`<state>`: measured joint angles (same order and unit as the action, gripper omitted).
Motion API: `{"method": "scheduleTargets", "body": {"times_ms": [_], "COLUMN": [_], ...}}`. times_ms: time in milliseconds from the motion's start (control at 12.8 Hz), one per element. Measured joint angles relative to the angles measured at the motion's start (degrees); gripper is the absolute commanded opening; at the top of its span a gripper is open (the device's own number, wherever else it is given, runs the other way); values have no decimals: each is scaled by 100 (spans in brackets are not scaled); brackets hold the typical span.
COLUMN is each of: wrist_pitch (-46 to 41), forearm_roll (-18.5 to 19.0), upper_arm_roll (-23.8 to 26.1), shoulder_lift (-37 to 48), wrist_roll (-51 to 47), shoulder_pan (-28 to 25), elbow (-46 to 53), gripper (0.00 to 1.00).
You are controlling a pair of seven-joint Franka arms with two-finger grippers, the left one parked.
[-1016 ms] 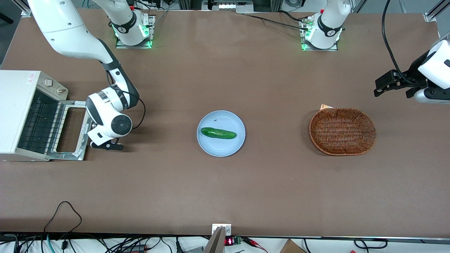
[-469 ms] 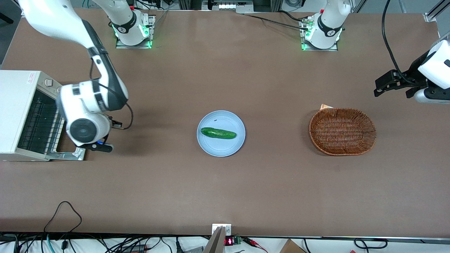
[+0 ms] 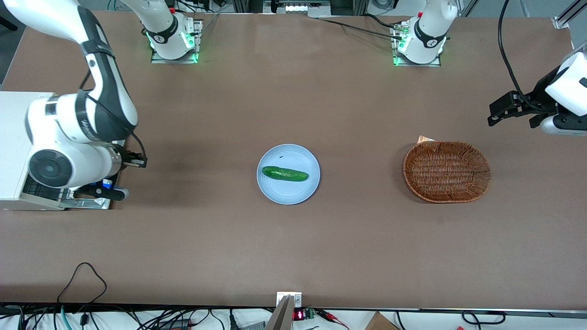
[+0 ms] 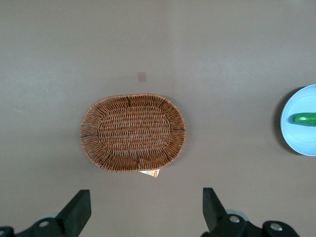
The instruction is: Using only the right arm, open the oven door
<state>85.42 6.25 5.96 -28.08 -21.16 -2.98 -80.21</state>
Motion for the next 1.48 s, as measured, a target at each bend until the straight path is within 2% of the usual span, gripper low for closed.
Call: {"method": "scheduleTargets", "body": {"times_ms": [312,547,859,1016,1172,1328,1484], "wrist_pitch": [-5,-1,-5,470,1432,2036,2154], "forearm_roll": [-600,-830,-892,-894,-875,-873,-873], "upper_arm_roll": [-10,-12,-45,-340,-645,-729,-729], "shoulder_lift": [574,987,1499,1889,2476,3021,3311], "wrist_roll": [428,613,777,889,1264,1571,1605], "shoulder_pan": [346,507,528,262,-128,-146,-51], "elbow": [34,57,-42,-604,-1592,-2412,-2758], "gripper": [99,99,99,99,99,99,99]}}
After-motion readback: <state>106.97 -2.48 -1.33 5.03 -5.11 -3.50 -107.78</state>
